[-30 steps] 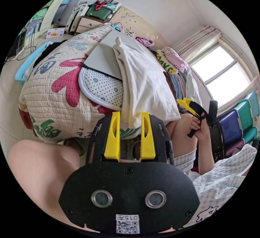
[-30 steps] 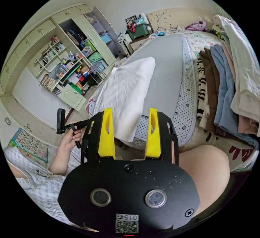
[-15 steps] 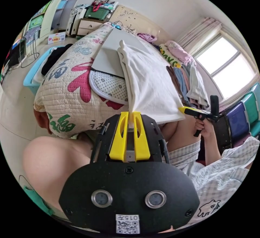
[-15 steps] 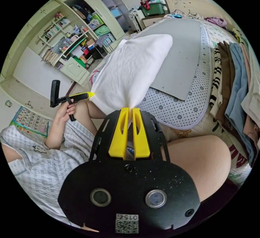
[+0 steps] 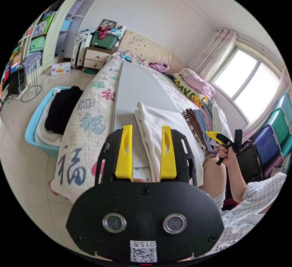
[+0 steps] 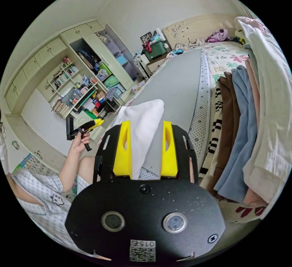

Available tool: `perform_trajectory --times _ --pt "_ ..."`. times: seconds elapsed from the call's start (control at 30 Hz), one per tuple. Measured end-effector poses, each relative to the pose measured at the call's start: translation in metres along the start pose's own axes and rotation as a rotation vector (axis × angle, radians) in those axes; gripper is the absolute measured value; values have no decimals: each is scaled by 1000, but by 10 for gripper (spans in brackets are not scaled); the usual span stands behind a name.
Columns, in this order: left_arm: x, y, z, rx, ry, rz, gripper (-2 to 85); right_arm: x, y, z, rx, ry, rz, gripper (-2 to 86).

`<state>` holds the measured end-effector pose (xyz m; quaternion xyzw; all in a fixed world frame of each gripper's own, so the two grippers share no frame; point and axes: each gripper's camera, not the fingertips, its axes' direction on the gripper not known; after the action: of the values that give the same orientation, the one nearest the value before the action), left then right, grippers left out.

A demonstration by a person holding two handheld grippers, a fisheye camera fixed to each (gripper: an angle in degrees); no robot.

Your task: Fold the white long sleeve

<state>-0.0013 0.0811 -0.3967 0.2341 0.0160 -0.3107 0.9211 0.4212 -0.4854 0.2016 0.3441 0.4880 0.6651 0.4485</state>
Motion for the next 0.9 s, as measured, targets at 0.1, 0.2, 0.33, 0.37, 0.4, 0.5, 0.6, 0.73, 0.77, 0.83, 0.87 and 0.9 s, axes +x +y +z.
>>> perform_trajectory --times 0.1,0.2,0.33,0.37,0.4,0.5,0.6,0.73,0.77,0.83,0.87,0.9 --pt "-17 -38 51 -89 19 -13 155 -13 -20 32 -40 -13 19 159" --pt "-39 -53 101 -178 54 -57 176 -34 -40 78 -96 -19 46 163" --pt "-56 -46 143 -224 78 -29 178 -61 -51 111 -130 -24 57 165" --pt "-58 -43 145 -211 75 -23 174 -69 -54 121 -142 -32 66 167" --pt "-63 -40 149 -201 93 -36 168 -78 -55 130 -156 -47 75 168" --pt "-82 -35 164 -202 185 -69 153 -95 -56 149 -182 -69 96 167" --pt "-91 -31 183 -241 235 -72 131 -117 -51 171 -205 -172 155 151" --pt "-83 -13 195 -269 245 -35 85 -163 -37 169 -151 -170 173 118" --pt "-81 -9 189 -238 264 -30 80 -190 -29 160 -109 -152 125 107" --pt "-63 11 156 -108 376 19 68 -230 -14 140 -32 -152 58 99" --pt "-55 15 146 -81 394 41 66 -255 -4 122 26 -189 26 96" --pt "-36 23 123 -27 425 90 65 -267 2 111 51 -210 10 95"
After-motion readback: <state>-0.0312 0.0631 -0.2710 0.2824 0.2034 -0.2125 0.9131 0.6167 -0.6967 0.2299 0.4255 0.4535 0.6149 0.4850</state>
